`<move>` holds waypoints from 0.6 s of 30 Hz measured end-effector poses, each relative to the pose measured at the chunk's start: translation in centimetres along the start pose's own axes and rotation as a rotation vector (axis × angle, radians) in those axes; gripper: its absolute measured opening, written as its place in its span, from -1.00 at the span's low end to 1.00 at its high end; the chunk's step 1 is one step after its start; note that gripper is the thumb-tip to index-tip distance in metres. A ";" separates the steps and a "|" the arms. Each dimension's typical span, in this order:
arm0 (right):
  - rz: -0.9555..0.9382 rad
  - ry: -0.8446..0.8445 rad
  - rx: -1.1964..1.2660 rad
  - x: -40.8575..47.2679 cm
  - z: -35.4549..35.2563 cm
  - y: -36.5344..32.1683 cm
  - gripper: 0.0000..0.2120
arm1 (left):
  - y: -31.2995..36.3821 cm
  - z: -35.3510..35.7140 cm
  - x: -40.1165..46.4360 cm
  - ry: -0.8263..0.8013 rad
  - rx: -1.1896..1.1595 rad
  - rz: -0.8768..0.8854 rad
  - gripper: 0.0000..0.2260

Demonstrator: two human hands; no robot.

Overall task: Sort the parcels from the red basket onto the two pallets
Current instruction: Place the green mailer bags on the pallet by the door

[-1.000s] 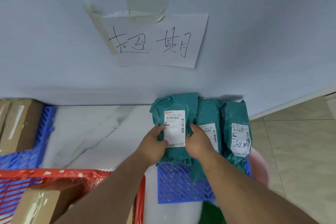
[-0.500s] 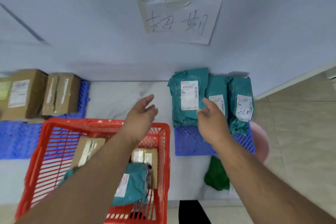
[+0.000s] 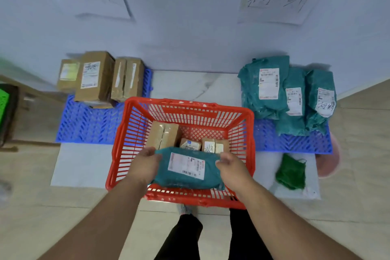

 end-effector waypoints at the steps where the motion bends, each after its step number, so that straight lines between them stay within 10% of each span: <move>1: 0.032 0.011 -0.010 0.3 0.5 0.6 -0.78 | -0.5 -0.1 -0.3 -0.021 0.028 -0.015 -0.78; 5: 0.091 0.036 -0.060 1.3 1.7 2.3 -0.74 | -1.6 -0.6 -0.5 0.043 0.029 -0.063 -0.65; 9: 0.072 0.001 -0.152 2.9 2.1 2.6 -0.67 | -2.4 0.0 -2.0 0.103 -0.172 -0.238 -0.92; 18: -0.115 -0.245 -0.568 9.9 4.6 -1.4 -0.57 | -4.0 6.2 -2.2 -0.107 -0.518 -0.512 -0.74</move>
Point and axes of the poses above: each hand's wrist, its own x-axis towards the middle knuckle, its own z-axis out of the palm, y = z × x, the point moved 1 cm from there along x, towards the middle knuckle, and after that the axes turned 3 degrees about y, right-handed, at the moved point
